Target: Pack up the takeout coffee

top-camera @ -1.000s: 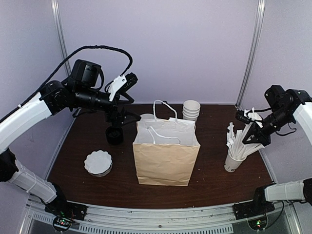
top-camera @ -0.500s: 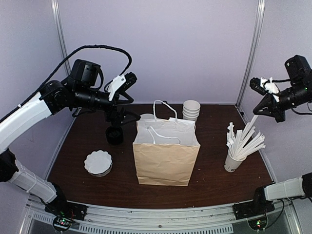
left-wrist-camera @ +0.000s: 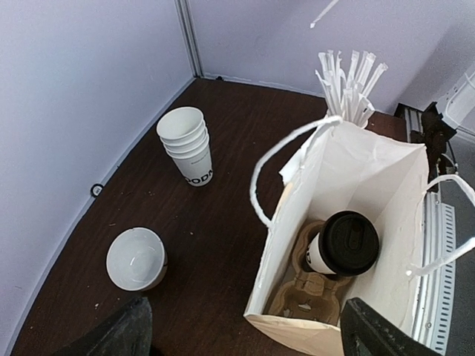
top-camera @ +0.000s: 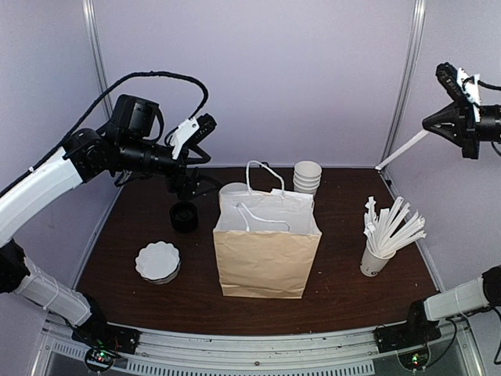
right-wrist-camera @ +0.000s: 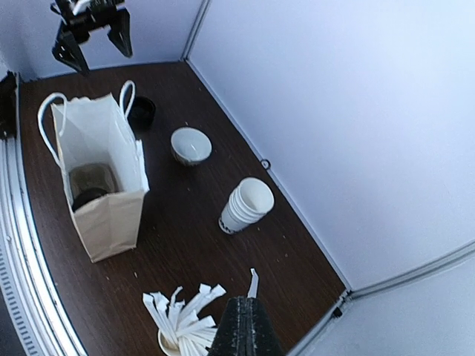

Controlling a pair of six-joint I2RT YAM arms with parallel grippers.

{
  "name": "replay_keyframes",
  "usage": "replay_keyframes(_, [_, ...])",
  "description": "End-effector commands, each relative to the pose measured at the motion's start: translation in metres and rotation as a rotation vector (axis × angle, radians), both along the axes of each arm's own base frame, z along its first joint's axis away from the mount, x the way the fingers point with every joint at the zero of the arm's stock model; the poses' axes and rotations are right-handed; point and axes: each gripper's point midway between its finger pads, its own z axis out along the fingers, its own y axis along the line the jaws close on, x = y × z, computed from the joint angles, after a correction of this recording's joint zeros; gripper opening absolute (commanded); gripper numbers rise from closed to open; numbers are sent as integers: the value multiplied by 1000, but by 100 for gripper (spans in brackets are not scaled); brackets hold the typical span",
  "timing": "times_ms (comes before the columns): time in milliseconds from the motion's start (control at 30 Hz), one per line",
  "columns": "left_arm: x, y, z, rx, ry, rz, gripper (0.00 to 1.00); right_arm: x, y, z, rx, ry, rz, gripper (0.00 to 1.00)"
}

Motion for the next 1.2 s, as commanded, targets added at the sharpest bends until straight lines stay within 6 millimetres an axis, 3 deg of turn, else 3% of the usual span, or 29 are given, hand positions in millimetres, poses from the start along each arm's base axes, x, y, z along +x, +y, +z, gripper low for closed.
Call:
replay_keyframes(0, [24,11,13,-28,-96,92,92,-1,42,39,303,68,202,0])
replay_keyframes(133, [37,27,18,-26,-150,177,92,15,61,59,471,165,315,0])
replay_keyframes(367, [55,52,22,-43,-189,279,93,37,77,71,572,249,398,0])
replay_keyframes(500, [62,61,21,-46,-197,308,93,39,95,55,513,271,422,0])
replay_keyframes(667, [71,68,14,-46,-185,334,93,12,122,29,374,273,493,0])
replay_keyframes(767, [73,68,9,-47,-169,330,93,-1,128,35,363,246,524,0])
replay_keyframes(867, [75,66,7,-50,-158,326,93,-3,128,40,362,225,519,0])
replay_keyframes(1000, [76,66,5,-49,-151,324,93,-3,134,28,345,268,537,0])
replay_keyframes(1167, [79,66,2,-51,-136,323,93,3,163,3,240,282,555,0])
